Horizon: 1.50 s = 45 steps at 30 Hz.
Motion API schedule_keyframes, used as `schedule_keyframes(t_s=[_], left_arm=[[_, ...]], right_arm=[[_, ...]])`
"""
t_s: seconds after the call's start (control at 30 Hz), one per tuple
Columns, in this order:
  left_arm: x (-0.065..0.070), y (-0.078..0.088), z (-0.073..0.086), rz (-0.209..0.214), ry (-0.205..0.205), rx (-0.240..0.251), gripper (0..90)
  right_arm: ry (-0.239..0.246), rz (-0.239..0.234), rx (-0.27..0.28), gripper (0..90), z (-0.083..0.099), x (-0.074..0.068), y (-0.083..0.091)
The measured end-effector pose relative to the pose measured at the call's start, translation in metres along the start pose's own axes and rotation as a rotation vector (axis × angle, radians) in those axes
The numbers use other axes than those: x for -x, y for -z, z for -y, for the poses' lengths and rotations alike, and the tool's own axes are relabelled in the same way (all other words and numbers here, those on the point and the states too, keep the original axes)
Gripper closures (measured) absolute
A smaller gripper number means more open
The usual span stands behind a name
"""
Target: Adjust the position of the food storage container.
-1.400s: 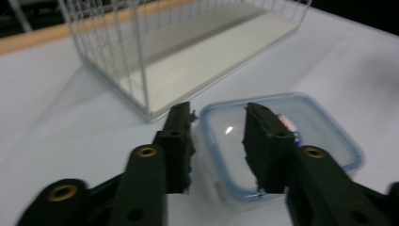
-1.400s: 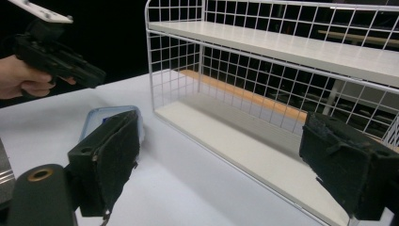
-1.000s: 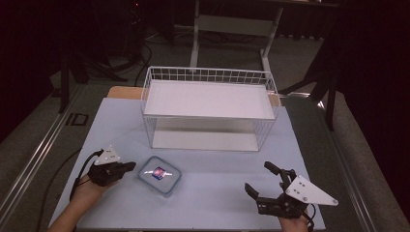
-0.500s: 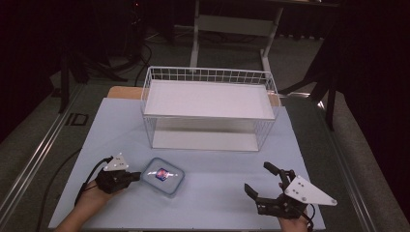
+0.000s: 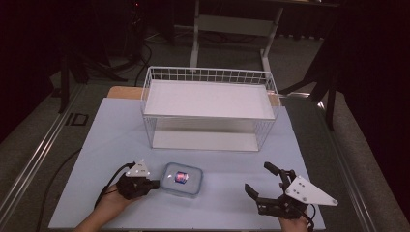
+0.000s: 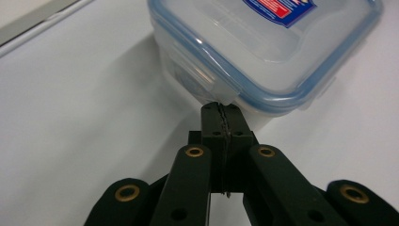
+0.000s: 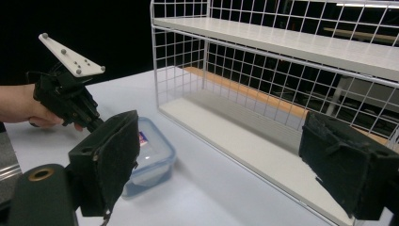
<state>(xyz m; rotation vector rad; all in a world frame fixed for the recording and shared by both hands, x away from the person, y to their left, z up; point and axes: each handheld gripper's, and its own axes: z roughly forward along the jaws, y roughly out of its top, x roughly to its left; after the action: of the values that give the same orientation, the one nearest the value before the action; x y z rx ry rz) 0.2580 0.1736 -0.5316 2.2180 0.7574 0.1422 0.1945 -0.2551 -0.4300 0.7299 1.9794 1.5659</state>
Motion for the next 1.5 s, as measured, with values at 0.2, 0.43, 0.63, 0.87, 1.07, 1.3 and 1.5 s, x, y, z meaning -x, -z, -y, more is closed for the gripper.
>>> schedule_keyframes(t_s=[0.2,0.43,0.63,0.87,1.07,1.3,1.5], left_arm=[[0.009,-0.015,-0.010,0.035,0.008,0.003,90.0],[0.015,-0.020,-0.016,0.001,-0.021,-0.030,90.0],[0.005,-0.013,-0.017,-0.042,0.014,-0.011,90.0],[0.005,-0.018,-0.026,-0.015,0.026,0.004,90.0],[0.009,-0.026,-0.031,0.001,0.020,-0.005,90.0],[0.014,-0.036,-0.036,0.033,-0.001,-0.006,90.0],[0.018,-0.044,-0.044,0.037,-0.008,-0.006,90.0]], right_arm=[[-0.002,-0.004,0.000,12.8,0.001,0.000,-0.001],[0.002,-0.004,0.000,12.9,0.001,0.000,0.000],[-0.001,-0.008,0.003,13.0,0.000,0.000,0.000],[-0.005,-0.008,0.014,12.9,0.001,-0.001,0.000],[0.000,-0.012,0.004,12.9,0.002,-0.001,0.000],[0.004,-0.021,-0.009,12.9,0.002,-0.002,-0.002],[0.005,-0.021,-0.004,12.9,0.003,-0.001,-0.001]])
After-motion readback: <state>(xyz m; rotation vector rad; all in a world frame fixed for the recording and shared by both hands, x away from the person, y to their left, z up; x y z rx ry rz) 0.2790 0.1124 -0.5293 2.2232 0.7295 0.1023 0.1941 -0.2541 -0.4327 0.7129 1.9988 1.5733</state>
